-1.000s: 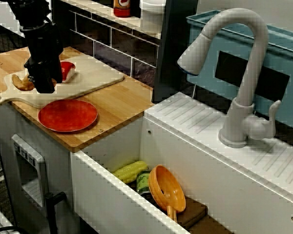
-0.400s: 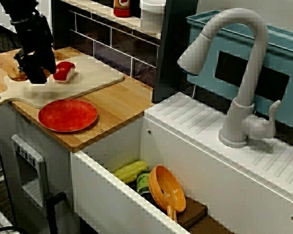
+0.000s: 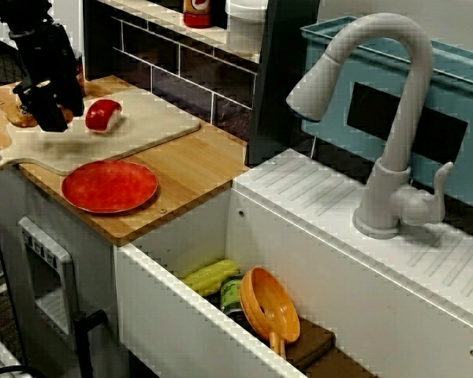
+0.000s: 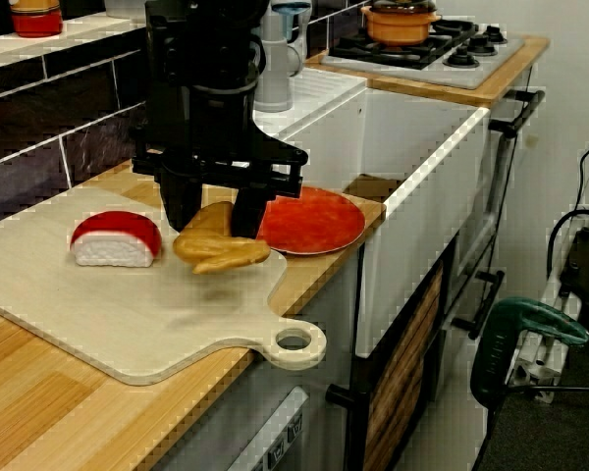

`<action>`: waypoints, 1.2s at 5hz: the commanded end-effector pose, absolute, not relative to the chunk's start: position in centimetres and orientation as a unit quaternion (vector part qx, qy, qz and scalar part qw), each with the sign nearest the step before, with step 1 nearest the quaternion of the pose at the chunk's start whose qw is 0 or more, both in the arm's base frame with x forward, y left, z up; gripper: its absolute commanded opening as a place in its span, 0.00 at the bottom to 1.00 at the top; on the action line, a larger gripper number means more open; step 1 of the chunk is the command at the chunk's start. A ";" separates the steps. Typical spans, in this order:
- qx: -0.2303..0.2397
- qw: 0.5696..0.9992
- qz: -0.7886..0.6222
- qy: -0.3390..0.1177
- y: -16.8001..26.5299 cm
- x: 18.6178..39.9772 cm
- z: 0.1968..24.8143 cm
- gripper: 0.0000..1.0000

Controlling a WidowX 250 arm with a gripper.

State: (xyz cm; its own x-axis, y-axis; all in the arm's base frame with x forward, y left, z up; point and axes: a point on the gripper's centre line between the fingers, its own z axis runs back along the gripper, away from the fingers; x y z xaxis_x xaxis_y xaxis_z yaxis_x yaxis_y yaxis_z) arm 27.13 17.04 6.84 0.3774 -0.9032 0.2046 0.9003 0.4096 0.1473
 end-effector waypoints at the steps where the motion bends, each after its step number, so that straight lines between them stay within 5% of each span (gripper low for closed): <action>1: 0.042 0.803 -0.582 -0.122 18.7 28.0 7.6 0.00; 6: 0.062 0.806 -0.577 -0.115 19.4 28.0 6.2 0.00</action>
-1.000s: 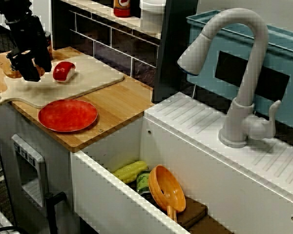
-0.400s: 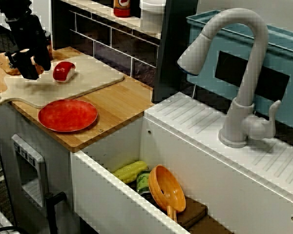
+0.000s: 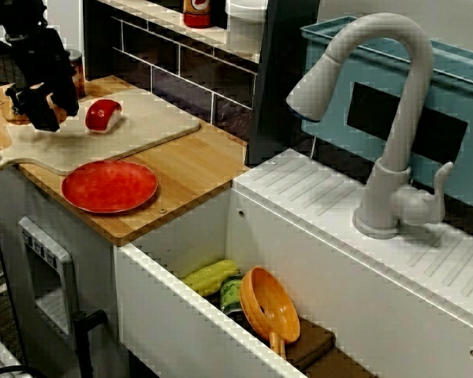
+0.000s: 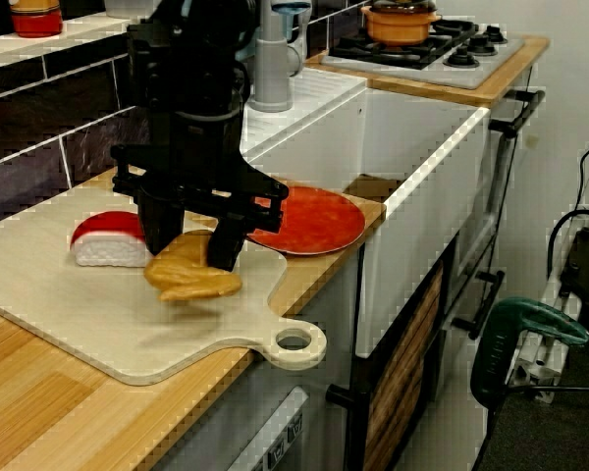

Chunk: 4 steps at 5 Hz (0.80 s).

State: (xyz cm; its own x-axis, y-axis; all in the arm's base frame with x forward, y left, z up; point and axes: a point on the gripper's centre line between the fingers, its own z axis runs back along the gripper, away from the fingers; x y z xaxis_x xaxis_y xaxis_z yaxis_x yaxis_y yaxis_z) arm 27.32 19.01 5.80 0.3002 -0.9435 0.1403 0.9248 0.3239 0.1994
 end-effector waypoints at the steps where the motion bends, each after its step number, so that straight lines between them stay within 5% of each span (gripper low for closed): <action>1: 0.064 0.809 -0.572 -0.115 19.6 28.3 5.8 0.00; 2: 0.064 0.813 -0.567 -0.115 19.7 28.7 5.8 0.00; 3: 0.062 0.818 -0.561 -0.114 19.7 28.8 5.8 1.00; 4: 0.055 0.818 -0.561 -0.117 19.6 28.7 5.9 1.00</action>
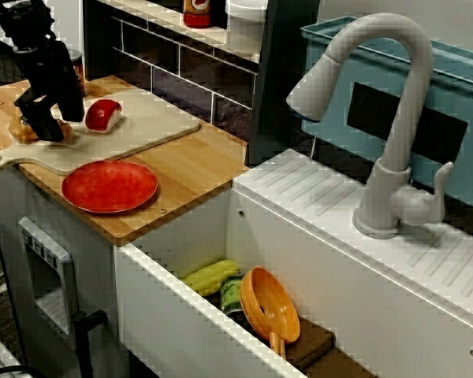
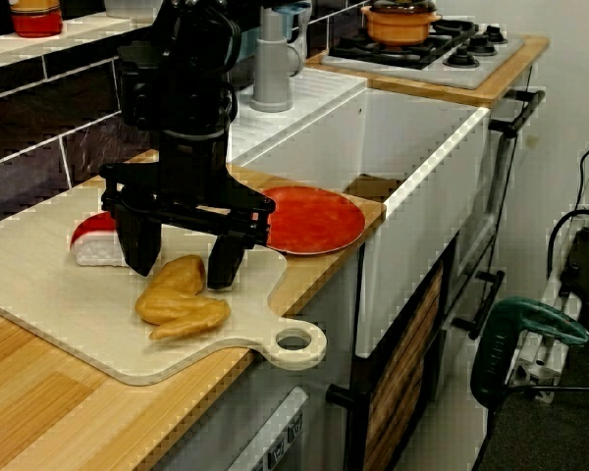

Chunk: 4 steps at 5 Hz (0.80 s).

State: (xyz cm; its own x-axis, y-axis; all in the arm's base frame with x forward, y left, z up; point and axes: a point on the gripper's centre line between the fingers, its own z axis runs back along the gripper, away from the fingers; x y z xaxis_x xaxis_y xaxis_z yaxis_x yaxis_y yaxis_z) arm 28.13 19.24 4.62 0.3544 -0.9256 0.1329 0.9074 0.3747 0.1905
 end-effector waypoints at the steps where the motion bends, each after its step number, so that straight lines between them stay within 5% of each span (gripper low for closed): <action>1: 0.042 0.821 -0.556 -0.119 19.7 28.6 6.2 1.00; 4: -0.001 0.815 -0.569 -0.115 18.0 30.2 8.0 1.00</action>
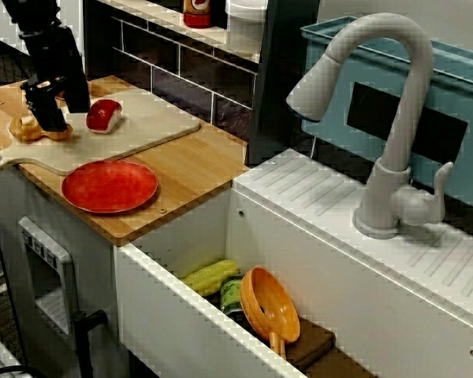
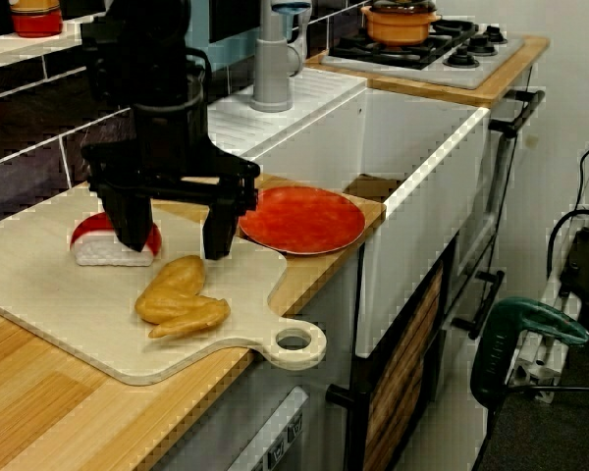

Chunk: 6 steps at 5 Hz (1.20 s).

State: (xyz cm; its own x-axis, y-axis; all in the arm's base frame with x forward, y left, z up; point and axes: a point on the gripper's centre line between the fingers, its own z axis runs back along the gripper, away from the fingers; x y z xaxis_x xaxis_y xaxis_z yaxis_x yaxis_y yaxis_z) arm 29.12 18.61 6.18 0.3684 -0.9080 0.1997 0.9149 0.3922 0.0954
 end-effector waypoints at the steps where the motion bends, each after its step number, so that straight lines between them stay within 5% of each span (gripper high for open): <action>1: 0.000 0.805 -0.582 -0.114 16.9 30.3 8.5 1.00; 3: -0.016 0.748 -0.655 -0.106 15.7 30.9 9.5 1.00; 5: -0.044 0.619 -0.780 -0.081 14.9 31.9 9.6 1.00; 6: -0.049 0.620 -0.778 -0.083 14.8 31.7 9.7 1.00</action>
State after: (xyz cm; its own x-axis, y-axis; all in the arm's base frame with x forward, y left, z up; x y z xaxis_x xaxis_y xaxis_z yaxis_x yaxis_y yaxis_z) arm 31.33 14.56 8.21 -0.2088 -0.9548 0.2117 0.9779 -0.2070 0.0311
